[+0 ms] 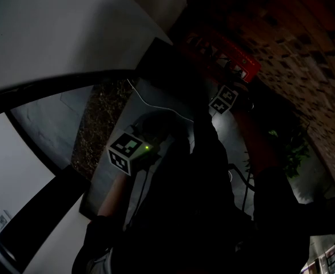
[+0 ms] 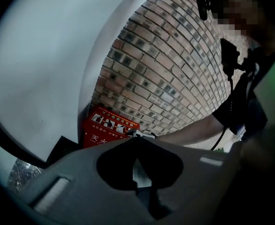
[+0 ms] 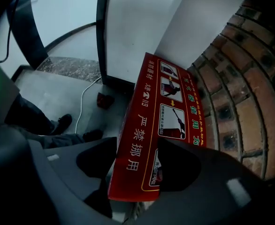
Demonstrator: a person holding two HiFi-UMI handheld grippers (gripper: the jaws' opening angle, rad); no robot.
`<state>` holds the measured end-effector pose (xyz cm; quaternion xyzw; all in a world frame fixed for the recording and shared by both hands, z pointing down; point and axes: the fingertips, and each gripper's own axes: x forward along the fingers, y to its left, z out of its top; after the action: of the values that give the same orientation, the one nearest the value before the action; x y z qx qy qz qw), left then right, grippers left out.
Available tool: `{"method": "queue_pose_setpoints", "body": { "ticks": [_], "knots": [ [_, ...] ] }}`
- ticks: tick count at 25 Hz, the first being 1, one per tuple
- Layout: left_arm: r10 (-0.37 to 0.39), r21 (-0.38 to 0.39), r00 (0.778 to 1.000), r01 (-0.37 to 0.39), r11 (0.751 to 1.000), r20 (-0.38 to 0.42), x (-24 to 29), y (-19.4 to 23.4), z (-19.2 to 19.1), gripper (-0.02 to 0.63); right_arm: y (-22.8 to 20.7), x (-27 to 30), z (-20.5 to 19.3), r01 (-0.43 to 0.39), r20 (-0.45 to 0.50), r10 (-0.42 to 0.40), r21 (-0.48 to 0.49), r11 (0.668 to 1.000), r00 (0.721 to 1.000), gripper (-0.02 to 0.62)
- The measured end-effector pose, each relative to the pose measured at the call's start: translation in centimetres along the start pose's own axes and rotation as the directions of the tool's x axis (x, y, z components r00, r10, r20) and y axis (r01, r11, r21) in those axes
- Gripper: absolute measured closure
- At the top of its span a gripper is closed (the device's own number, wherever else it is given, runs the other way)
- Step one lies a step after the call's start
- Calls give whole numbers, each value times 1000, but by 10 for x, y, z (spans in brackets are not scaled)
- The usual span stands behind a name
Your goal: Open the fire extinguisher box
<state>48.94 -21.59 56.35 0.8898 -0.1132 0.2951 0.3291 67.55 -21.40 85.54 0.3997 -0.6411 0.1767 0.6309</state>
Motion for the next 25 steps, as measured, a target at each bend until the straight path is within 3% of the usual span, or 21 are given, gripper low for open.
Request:
{"method": "queue_pose_setpoints", "body": {
  "ticks": [18, 25],
  "knots": [
    [14, 30, 999, -15, 999, 43, -22, 13, 12, 604, -5, -13, 2, -44, -49, 44, 12, 999, 998, 339],
    [4, 74, 999, -8, 997, 53, -29, 10, 22, 604, -10, -33, 4, -67, -45, 68, 29, 997, 997, 385]
  ]
}}
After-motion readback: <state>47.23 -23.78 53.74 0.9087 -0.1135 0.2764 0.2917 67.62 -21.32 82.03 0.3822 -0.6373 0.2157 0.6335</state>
